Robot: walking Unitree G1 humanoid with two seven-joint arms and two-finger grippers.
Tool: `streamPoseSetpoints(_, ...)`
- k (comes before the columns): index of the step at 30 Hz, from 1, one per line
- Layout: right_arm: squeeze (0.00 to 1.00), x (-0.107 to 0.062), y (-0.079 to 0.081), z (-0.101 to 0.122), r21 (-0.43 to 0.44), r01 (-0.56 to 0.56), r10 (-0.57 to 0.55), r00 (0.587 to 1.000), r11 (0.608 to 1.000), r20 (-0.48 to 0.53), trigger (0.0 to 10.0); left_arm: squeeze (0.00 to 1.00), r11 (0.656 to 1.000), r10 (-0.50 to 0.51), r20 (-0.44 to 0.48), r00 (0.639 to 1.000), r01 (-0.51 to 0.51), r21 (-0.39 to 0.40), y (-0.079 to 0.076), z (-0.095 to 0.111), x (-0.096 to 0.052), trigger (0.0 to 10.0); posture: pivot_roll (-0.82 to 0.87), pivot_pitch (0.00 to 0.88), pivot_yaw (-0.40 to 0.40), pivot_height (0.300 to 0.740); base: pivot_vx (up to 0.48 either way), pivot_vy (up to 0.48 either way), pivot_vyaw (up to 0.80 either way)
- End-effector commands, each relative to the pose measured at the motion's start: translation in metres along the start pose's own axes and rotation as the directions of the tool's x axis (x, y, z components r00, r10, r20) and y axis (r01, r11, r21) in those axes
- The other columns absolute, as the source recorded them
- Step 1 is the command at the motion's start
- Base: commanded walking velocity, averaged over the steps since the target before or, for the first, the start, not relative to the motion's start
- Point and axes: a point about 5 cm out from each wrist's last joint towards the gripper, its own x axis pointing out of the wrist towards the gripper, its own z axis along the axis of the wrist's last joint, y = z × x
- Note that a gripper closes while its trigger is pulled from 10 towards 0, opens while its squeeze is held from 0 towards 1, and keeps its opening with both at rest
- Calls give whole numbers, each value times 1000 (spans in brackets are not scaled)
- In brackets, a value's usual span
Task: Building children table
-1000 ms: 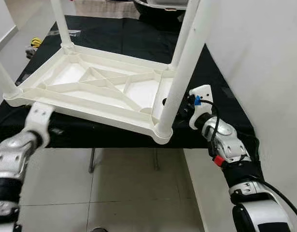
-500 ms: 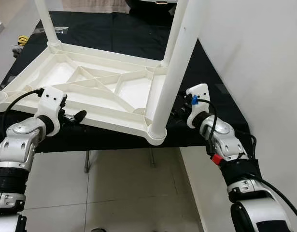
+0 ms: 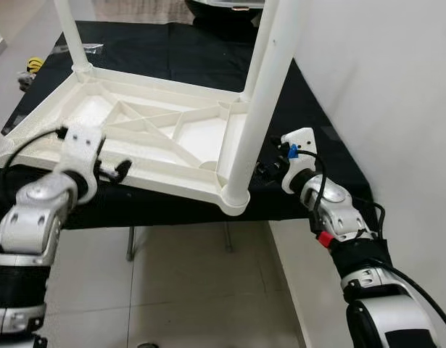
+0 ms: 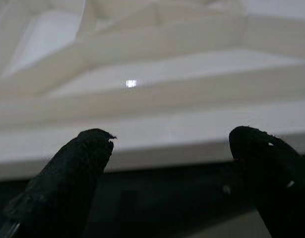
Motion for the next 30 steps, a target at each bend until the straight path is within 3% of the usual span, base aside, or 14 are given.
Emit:
streamPoseSetpoints(1, 0, 0, -2, 0, -4, 8, -8, 1000, 1000, 3, 10000, 0, 1000, 17, -6, 1000, -17, -3, 2, 0, -3, 10000, 97, 139, -114, 740, 0, 0, 0)
streamPoseSetpoints(13, 0, 1, 0, 0, -6, 3, -3, 1000, 1000, 3, 10000, 0, 999, 48, -95, 994, -50, -12, 5, -21, -13, 10000, 103, 140, -120, 740, 0, 0, 0)
streamPoseSetpoints(16, 0, 2, 0, 6, -7, -3, 3, 1000, 1000, 22, 10000, 0, 996, 91, -170, 981, -92, 1, 20, -38, -9, 10000, 90, 143, -116, 740, 0, 0, 0)
streamPoseSetpoints(20, 0, 2, -2, 12, -20, -5, 6, 999, 1000, 40, 10000, 0, 990, 143, -209, 967, -139, 36, 35, -46, -2, 10000, 86, 145, -117, 740, 0, 0, 0)
streamPoseSetpoints(30, 0, 3, -1, 26, -29, -30, 32, 996, 999, 88, 10000, 0, 986, 166, -180, 970, -165, 21, 45, -43, 4, 10000, 71, 157, -115, 740, 0, 0, 0)
